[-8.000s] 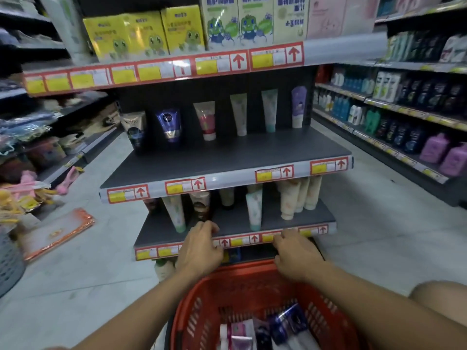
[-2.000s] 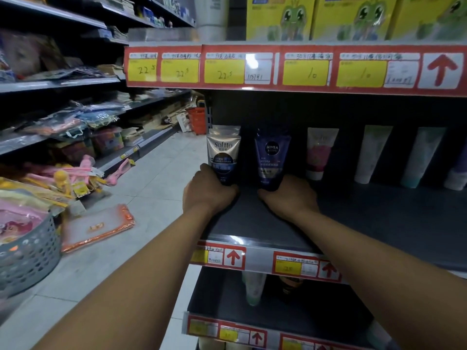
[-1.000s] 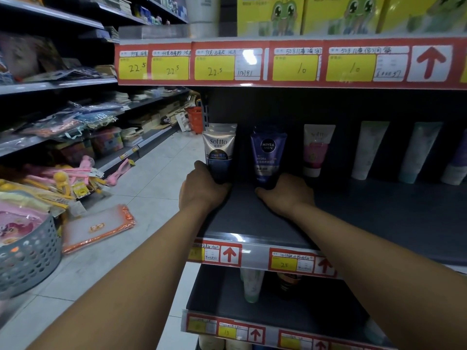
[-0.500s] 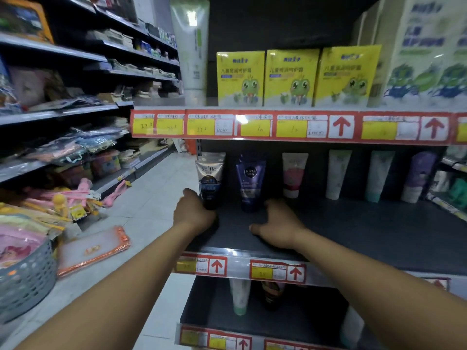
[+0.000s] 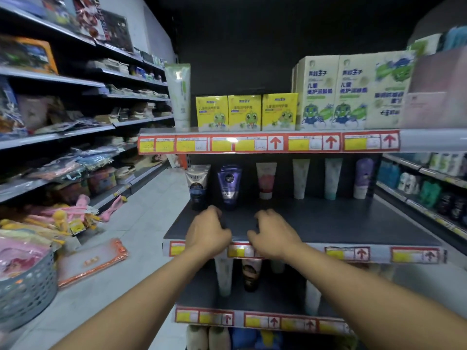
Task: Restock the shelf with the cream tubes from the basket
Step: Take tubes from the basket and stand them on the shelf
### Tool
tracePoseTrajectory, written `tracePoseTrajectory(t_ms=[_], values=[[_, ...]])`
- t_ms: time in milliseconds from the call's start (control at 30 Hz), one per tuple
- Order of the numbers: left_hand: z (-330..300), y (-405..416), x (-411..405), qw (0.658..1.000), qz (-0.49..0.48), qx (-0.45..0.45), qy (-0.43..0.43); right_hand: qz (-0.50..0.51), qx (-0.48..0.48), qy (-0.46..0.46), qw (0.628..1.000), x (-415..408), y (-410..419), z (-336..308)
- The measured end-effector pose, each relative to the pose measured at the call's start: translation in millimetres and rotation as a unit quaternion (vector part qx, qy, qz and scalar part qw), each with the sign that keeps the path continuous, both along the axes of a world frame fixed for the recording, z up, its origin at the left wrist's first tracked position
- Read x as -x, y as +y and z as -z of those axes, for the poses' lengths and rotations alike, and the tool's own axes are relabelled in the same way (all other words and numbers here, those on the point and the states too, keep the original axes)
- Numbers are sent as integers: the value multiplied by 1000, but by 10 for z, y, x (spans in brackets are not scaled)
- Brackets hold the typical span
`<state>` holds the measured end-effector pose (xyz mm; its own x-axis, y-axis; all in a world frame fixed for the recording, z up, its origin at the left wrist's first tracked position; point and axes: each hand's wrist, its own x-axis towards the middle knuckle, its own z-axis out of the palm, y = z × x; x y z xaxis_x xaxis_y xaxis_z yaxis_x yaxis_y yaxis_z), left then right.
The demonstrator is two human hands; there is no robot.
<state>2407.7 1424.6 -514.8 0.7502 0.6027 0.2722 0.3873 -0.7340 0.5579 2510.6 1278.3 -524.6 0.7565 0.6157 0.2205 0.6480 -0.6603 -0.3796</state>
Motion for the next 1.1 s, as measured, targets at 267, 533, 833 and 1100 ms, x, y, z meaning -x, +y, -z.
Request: tracePoseTrajectory(t_ms=[267,533,833,1100], values=[[147,-739,138,996,63,-56,-4,35,-11,-63,997,290,-707,49],[597,-1246,138,992,110,-61,13,63,-29,-63,996,469,-1307,387],[1493,-1416,131,984,142,1,112,71,40,-9,997,497,-1728,1348],[2595,-1504,292,952,144,94,251,82,82,80,990,520,-1916,2333]])
